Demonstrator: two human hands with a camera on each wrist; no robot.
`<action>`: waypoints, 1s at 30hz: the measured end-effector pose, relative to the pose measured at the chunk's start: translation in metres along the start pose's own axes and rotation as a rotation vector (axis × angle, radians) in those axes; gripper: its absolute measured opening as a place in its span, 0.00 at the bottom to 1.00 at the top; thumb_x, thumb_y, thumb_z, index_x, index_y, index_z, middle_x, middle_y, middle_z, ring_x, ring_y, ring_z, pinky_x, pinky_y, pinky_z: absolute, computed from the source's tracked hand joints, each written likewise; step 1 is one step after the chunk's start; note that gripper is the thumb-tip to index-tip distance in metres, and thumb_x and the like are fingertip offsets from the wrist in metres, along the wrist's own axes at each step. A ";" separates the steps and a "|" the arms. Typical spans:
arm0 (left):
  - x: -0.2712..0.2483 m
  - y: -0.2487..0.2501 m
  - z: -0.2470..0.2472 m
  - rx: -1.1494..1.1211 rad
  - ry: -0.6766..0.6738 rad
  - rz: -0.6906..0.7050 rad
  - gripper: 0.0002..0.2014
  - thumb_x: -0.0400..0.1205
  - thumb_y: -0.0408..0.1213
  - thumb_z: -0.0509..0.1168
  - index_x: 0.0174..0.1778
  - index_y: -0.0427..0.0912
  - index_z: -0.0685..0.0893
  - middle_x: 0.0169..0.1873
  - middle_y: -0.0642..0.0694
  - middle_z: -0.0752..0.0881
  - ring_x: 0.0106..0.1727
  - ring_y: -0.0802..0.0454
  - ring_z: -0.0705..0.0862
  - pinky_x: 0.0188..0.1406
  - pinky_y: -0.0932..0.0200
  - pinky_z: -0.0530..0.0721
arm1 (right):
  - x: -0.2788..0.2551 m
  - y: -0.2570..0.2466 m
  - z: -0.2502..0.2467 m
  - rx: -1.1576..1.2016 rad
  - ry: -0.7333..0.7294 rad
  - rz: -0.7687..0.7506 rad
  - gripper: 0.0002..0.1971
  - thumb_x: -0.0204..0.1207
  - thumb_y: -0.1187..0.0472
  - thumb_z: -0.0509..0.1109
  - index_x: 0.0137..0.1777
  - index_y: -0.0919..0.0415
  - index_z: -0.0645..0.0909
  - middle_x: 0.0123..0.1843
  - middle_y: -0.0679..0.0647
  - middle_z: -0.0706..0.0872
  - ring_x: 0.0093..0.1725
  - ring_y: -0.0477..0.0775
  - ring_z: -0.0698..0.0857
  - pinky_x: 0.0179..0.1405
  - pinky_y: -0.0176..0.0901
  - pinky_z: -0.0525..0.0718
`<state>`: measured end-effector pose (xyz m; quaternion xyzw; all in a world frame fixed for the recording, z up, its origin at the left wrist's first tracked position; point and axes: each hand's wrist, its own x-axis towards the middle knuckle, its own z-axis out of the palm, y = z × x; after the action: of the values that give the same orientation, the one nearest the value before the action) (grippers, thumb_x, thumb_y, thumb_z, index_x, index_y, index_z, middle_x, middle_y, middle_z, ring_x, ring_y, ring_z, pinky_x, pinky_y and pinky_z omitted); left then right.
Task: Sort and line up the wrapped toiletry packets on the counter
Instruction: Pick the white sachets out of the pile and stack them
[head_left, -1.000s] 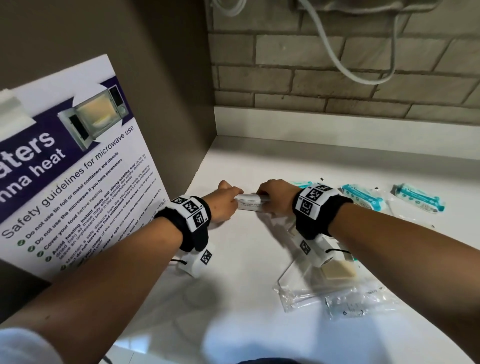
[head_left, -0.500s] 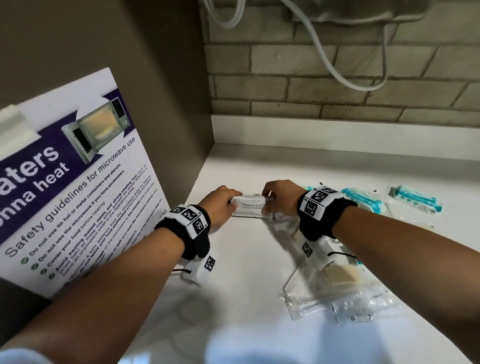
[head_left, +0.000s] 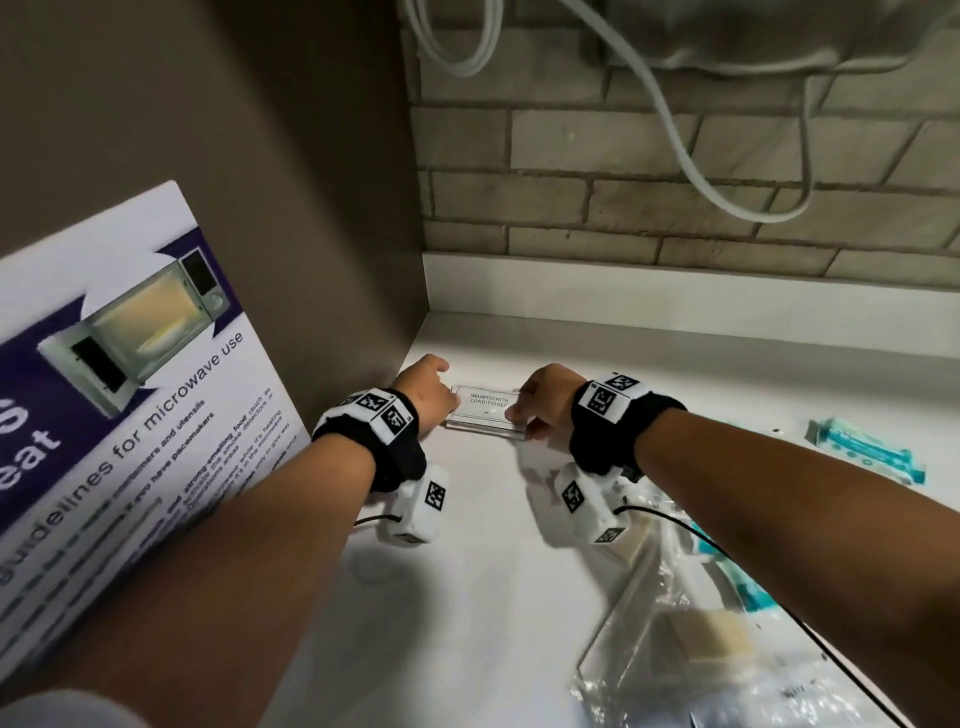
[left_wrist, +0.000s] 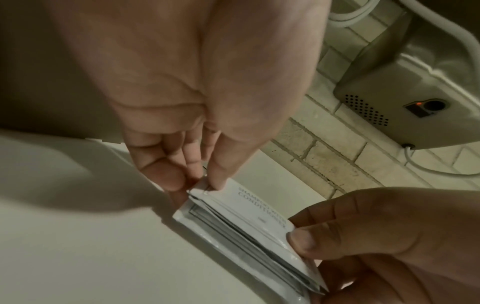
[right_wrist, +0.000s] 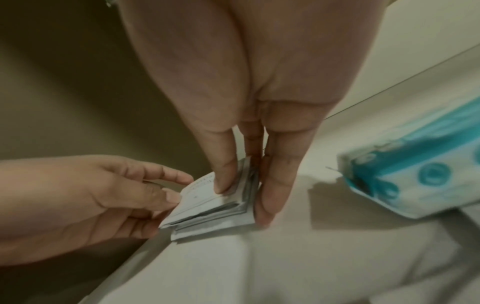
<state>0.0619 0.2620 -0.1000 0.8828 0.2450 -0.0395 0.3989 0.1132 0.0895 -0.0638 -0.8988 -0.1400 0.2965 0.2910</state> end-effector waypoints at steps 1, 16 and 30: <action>0.005 -0.001 0.000 0.004 0.007 -0.008 0.27 0.79 0.35 0.70 0.74 0.42 0.71 0.65 0.39 0.83 0.66 0.43 0.82 0.72 0.51 0.76 | 0.006 -0.001 0.000 0.038 -0.008 0.010 0.11 0.74 0.63 0.75 0.32 0.59 0.80 0.28 0.53 0.86 0.29 0.51 0.84 0.37 0.38 0.86; 0.015 -0.006 0.008 0.005 0.083 -0.040 0.18 0.77 0.37 0.73 0.62 0.43 0.79 0.56 0.42 0.86 0.53 0.41 0.88 0.59 0.50 0.85 | 0.017 0.004 0.000 0.245 -0.013 0.021 0.08 0.75 0.71 0.74 0.42 0.64 0.76 0.13 0.51 0.81 0.11 0.44 0.81 0.11 0.32 0.78; -0.006 0.010 -0.004 0.200 0.097 0.031 0.18 0.82 0.42 0.66 0.67 0.42 0.76 0.62 0.43 0.84 0.58 0.45 0.84 0.55 0.61 0.75 | -0.003 0.024 -0.033 0.073 -0.027 -0.100 0.13 0.80 0.62 0.68 0.63 0.61 0.76 0.40 0.57 0.85 0.30 0.52 0.86 0.35 0.39 0.85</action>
<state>0.0614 0.2566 -0.0891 0.9228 0.2450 -0.0146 0.2969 0.1327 0.0543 -0.0552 -0.8754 -0.1779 0.2987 0.3359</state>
